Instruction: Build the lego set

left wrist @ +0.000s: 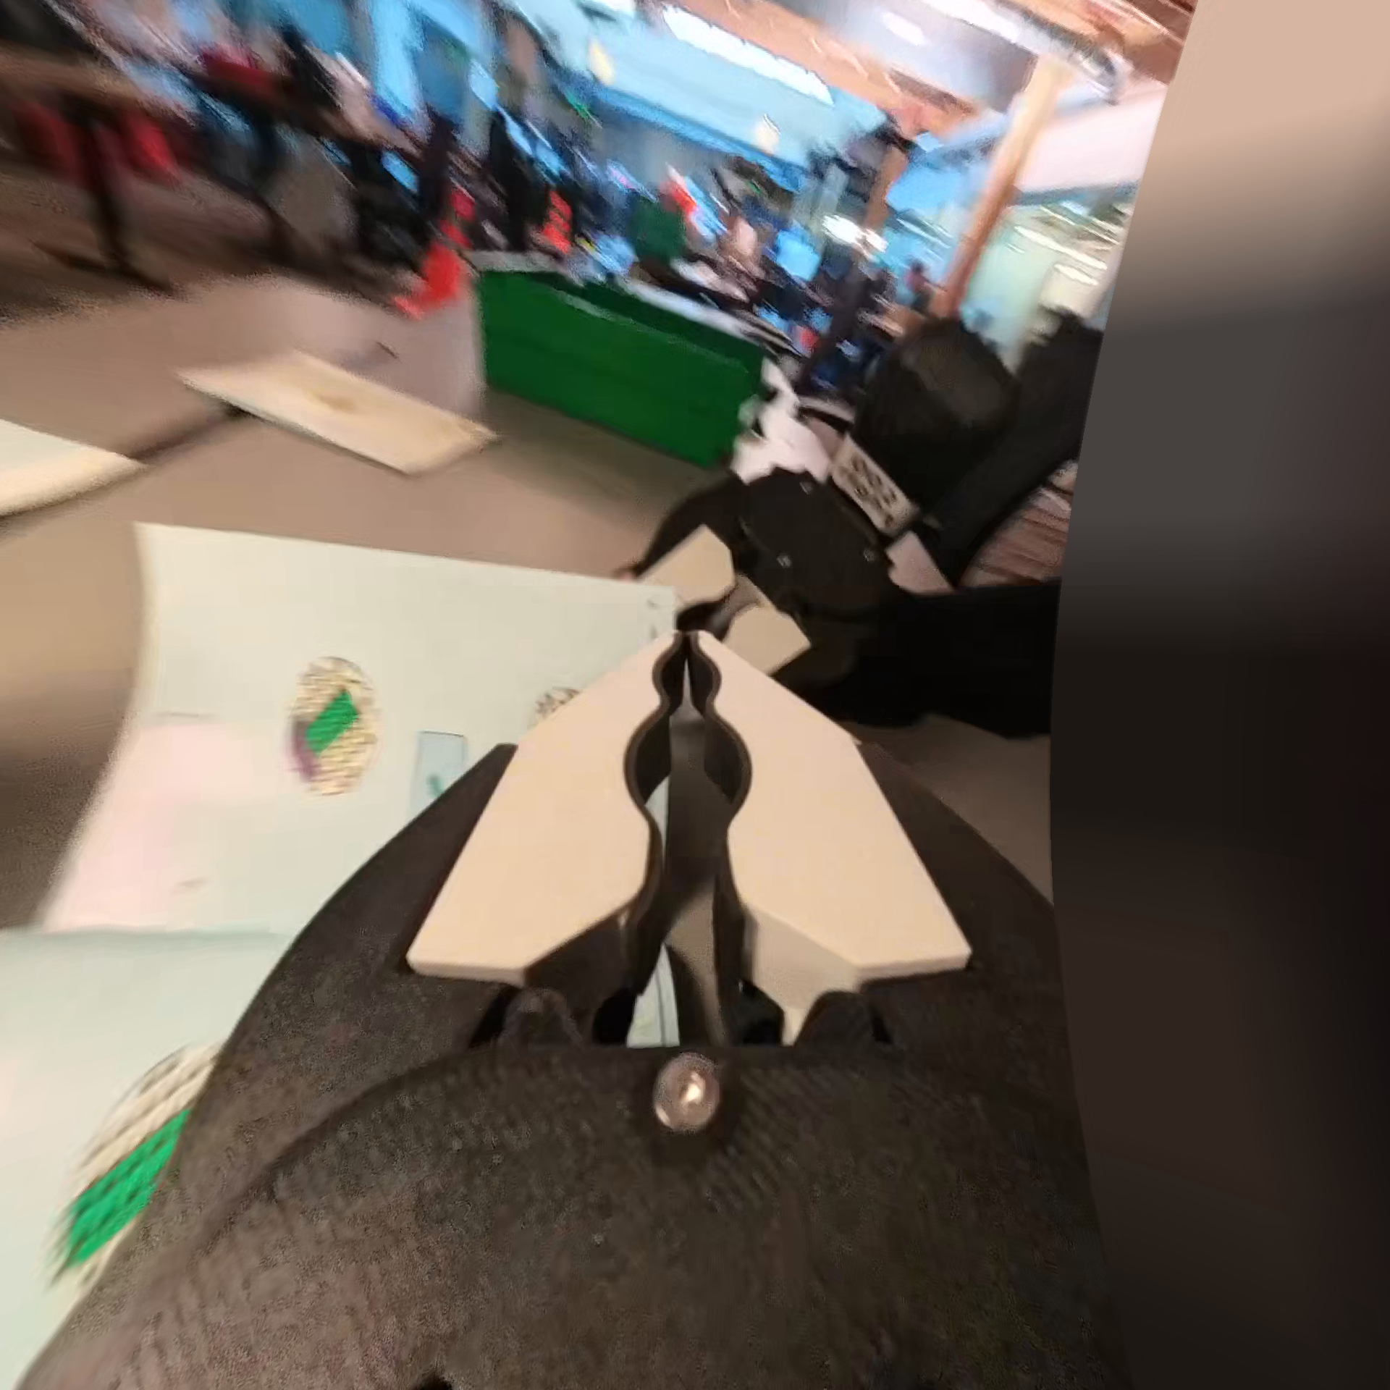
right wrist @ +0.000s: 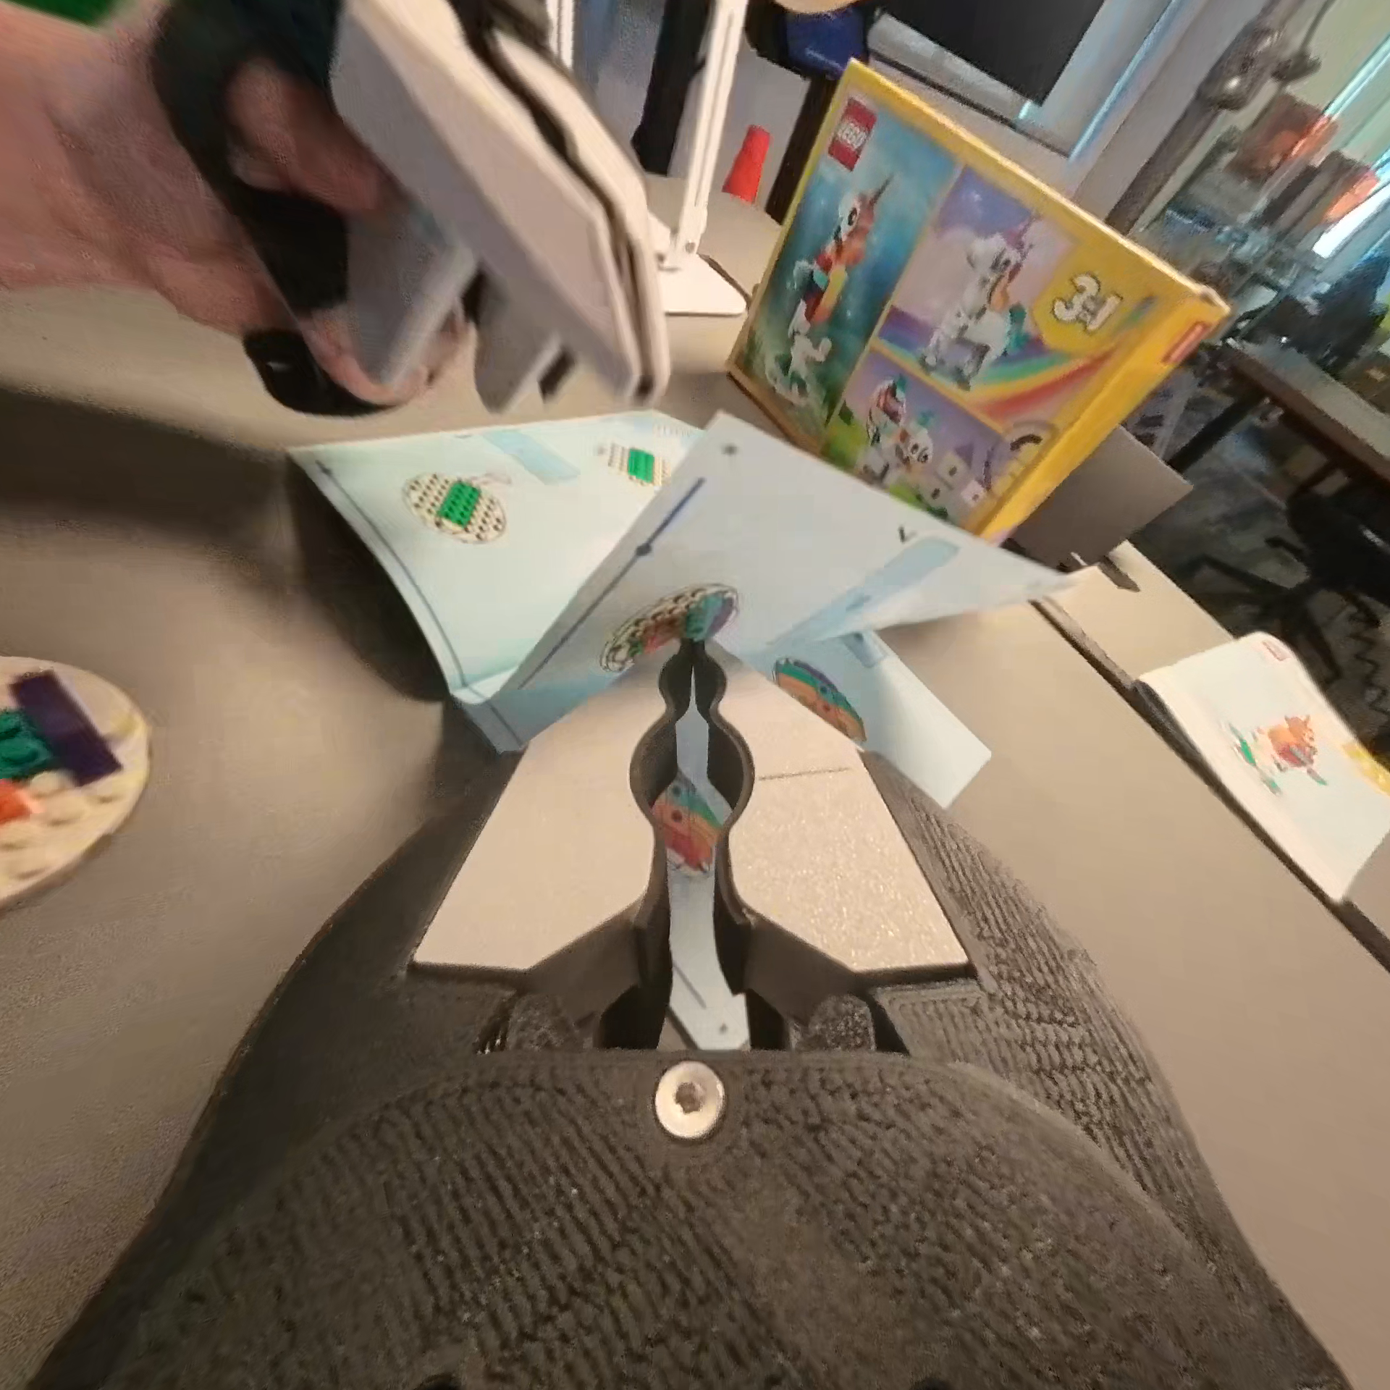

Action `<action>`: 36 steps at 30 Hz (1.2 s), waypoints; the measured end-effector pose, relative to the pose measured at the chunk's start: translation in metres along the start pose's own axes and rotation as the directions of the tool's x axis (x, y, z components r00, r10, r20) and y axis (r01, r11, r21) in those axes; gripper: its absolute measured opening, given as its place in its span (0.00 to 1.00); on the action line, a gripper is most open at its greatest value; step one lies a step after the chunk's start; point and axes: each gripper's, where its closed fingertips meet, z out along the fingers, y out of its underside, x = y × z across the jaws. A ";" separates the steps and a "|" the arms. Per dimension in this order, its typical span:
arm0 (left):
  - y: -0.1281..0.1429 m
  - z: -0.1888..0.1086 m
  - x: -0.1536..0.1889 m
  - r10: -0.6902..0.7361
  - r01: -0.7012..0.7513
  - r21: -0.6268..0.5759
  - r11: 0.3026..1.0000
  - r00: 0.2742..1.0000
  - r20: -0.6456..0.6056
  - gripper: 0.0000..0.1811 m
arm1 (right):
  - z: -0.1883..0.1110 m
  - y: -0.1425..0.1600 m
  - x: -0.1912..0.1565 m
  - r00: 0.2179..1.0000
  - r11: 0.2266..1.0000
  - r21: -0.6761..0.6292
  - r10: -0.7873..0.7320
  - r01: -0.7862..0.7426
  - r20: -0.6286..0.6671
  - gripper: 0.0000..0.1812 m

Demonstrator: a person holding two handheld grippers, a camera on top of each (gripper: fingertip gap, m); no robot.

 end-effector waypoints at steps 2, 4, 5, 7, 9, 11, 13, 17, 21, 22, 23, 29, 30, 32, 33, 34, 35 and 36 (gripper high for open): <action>-0.014 -0.023 -0.003 0.062 -0.078 0.096 0.992 0.985 0.163 0.00 | 0.008 -0.003 -0.004 0.999 0.999 -0.011 -0.048 0.048 -0.006 0.00; -0.022 -0.053 -0.010 0.065 -0.134 0.176 0.975 0.934 0.352 0.01 | 0.017 -0.006 -0.009 0.996 0.996 -0.015 -0.094 0.093 -0.010 0.00; -0.024 -0.068 -0.012 0.046 -0.150 0.214 0.965 0.903 0.427 0.00 | 0.021 -0.007 -0.013 0.993 0.993 -0.019 -0.120 0.120 -0.006 0.00; -0.021 -0.097 -0.011 -0.014 -0.161 0.291 0.943 0.854 0.519 0.02 | 0.031 -0.010 -0.021 0.984 0.984 -0.025 -0.176 0.176 0.001 0.00; -0.005 -0.120 -0.014 -0.046 -0.176 0.279 0.944 0.766 0.641 0.01 | 0.040 -0.011 -0.031 0.974 0.974 -0.036 -0.225 0.226 0.025 0.00; 0.005 -0.138 -0.010 -0.051 -0.231 0.271 0.934 0.666 0.744 0.00 | 0.048 -0.009 -0.042 0.956 0.955 -0.059 -0.286 0.290 0.057 0.00; 0.004 -0.141 0.000 -0.024 -0.262 0.256 0.931 0.654 0.756 0.00 | 0.054 -0.002 -0.052 0.927 0.924 -0.090 -0.364 0.372 0.093 0.00; 0.003 -0.147 -0.004 0.037 -0.291 0.169 0.942 0.590 0.806 0.00 | 0.059 0.004 -0.059 0.879 0.870 -0.132 -0.462 0.475 0.116 0.00; 0.002 -0.141 -0.001 0.082 -0.322 0.136 0.937 0.581 0.810 0.00 | 0.060 0.007 -0.060 0.858 0.841 -0.168 -0.499 0.514 0.124 0.00; 0.004 -0.140 -0.003 0.105 -0.331 0.109 0.937 0.567 0.817 0.01 | 0.060 0.007 -0.060 0.854 0.836 -0.174 -0.507 0.521 0.118 0.00; 0.005 -0.139 -0.005 0.128 -0.339 0.080 0.938 0.550 0.825 0.01 | 0.060 0.006 -0.060 0.851 0.833 -0.172 -0.515 0.526 0.106 0.00; 0.013 -0.120 -0.004 0.233 -0.381 -0.016 0.924 0.531 0.815 0.01 | 0.033 -0.032 -0.028 0.853 0.870 -0.023 -0.487 0.492 -0.188 0.00; 0.014 -0.116 -0.003 0.248 -0.389 -0.026 0.921 0.532 0.810 0.01 | 0.025 -0.037 -0.022 0.861 0.883 0.014 -0.453 0.469 -0.231 0.00; 0.015 -0.111 -0.001 0.277 -0.411 -0.045 0.910 0.523 0.806 0.01 | 0.007 -0.043 -0.010 0.865 0.895 0.075 -0.398 0.439 -0.305 0.00; 0.015 -0.110 -0.001 0.292 -0.423 -0.057 0.904 0.515 0.806 0.01 | -0.001 -0.045 -0.005 0.866 0.900 0.101 -0.370 0.424 -0.335 0.00; 0.015 -0.108 0.000 0.308 -0.435 -0.070 0.897 0.504 0.807 0.01 | -0.007 -0.046 0.000 0.870 0.905 0.125 -0.342 0.407 -0.356 0.00; 0.014 -0.108 -0.001 0.321 -0.447 -0.084 0.891 0.487 0.812 0.01 | -0.013 -0.047 0.002 0.876 0.909 0.150 -0.314 0.388 -0.366 0.00; 0.014 -0.109 -0.001 0.335 -0.458 -0.099 0.884 0.470 0.817 0.01 | -0.018 -0.048 0.004 0.885 0.914 0.178 -0.282 0.365 -0.371 0.00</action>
